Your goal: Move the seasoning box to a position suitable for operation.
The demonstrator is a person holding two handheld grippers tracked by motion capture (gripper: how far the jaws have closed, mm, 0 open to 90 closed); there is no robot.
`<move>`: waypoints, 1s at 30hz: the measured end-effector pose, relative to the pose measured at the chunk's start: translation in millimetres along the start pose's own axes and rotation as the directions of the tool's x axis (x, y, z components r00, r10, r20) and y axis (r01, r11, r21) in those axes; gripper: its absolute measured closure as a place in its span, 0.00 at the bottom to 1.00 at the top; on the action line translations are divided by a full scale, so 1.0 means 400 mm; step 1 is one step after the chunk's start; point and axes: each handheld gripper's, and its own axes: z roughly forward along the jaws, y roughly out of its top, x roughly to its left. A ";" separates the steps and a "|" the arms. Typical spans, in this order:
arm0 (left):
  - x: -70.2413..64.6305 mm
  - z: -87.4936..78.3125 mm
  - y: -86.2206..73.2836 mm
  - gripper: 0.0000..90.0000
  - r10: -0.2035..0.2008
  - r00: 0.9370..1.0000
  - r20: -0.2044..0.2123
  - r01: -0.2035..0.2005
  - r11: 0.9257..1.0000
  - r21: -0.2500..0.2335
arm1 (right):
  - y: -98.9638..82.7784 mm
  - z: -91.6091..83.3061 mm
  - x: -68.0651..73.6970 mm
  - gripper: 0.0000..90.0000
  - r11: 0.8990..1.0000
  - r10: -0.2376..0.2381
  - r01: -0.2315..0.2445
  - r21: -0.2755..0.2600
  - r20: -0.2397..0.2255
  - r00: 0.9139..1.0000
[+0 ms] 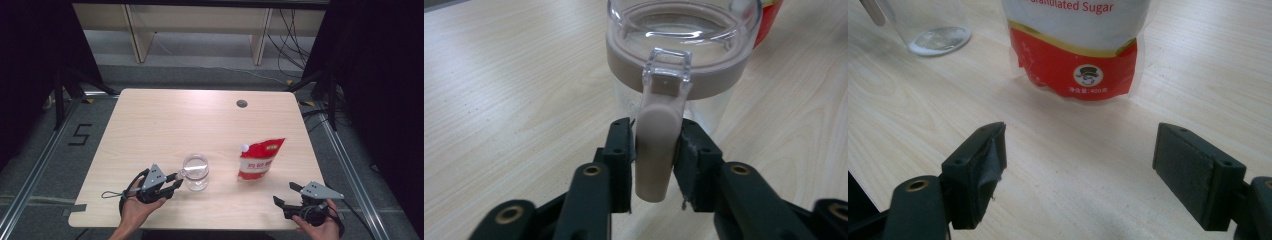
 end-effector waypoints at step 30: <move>-0.018 0.007 -0.008 0.81 0.101 0.983 0.154 -0.093 0.994 -0.058 | 0.004 0.005 0.007 0.26 0.999 -0.049 0.050 0.009 -0.022 0.999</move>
